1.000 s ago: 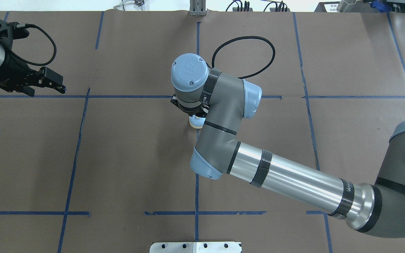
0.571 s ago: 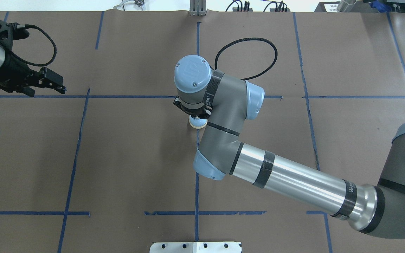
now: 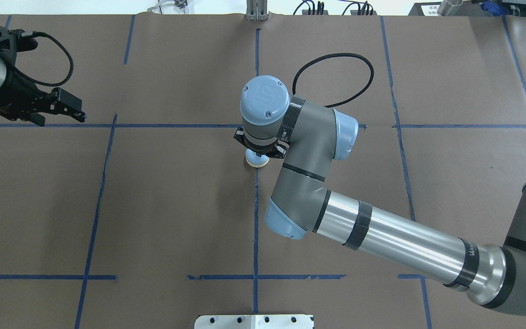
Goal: Place and press bell with both arms
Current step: 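Press down on the bell top with the right gripper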
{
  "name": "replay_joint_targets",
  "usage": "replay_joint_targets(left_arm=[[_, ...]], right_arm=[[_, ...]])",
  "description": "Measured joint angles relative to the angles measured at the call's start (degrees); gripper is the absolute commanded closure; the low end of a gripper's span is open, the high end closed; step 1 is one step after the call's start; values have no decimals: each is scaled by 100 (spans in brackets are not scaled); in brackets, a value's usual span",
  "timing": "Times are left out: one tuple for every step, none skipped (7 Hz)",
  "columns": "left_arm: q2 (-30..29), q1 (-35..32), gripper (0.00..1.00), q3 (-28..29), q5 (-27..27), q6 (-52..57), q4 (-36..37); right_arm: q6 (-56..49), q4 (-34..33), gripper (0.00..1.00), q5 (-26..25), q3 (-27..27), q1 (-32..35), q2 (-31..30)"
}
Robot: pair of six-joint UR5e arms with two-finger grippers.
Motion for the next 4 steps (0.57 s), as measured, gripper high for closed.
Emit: replay_joint_targets(left_arm=[[3, -2, 0, -18, 0, -1, 0], [5, -1, 0, -25, 0, -1, 0], [6, -2, 0, -28, 0, -3, 0], [6, -4, 0, -29, 0, -7, 0]], right_arm=[[0, 4, 100, -17, 17, -2, -6], [2, 10, 100, -26, 18, -3, 5], [6, 21, 100, -33, 17, -3, 15], [8, 28, 100, -35, 13, -4, 16]])
